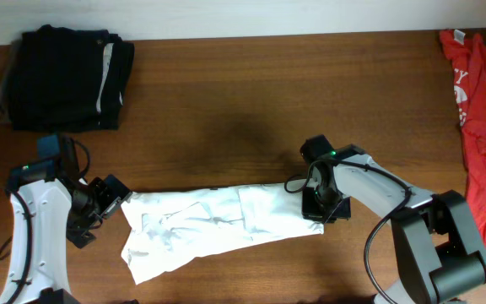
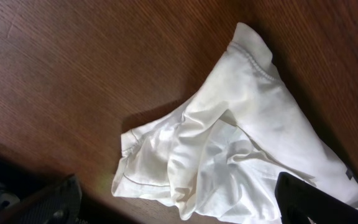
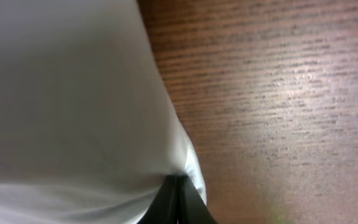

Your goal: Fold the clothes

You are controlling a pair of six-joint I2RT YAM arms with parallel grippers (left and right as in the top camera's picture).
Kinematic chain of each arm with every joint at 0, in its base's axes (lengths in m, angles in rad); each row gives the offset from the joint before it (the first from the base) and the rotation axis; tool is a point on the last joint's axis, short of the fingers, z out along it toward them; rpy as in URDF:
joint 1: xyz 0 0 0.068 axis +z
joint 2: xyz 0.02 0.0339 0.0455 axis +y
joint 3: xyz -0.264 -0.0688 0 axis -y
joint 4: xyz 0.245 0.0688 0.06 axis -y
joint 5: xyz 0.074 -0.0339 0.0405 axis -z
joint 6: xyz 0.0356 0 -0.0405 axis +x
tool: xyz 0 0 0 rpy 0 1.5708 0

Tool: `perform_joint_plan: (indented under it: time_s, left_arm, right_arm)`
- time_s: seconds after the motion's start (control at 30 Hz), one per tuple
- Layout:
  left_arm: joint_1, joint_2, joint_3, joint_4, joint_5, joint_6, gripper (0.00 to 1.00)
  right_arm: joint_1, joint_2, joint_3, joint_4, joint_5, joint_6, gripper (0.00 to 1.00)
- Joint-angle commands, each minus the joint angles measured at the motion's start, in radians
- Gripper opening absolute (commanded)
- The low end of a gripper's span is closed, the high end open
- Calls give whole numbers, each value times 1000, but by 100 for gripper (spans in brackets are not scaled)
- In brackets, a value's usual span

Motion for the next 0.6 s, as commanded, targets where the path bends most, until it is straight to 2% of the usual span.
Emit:
perform_joint_plan:
  time_s: [0.0,0.17,0.2,0.23,0.27,0.3,0.33,0.57]
  left_arm:
    - [1,2,2,-1,7,17,99]
    - [1,2,2,0,7,17,99]
    - [1,2,2,2,7,18,99]
    - [1,2,2,8,7,27,99]
    - [1,2,2,18,7,45,99]
    - [1,2,2,30,8,64,97]
    - [1,7,2,58,7,95,93]
    - [22,71,2,181,-94,121,93]
  right_arm:
    - [-32,19,1,-56,49,48,4]
    - [-79,18,185,-230,122,35,4]
    - [-85,18,227,-251,135,24,10]
    - [-92,18,265,-261,146,8,38]
    - [-103,18,291,-261,153,-9,77]
    - [-119,18,322,-257,166,-24,98]
    - [-162,18,368,-250,187,-29,98]
    - [-362,18,420,-249,185,-28,98]
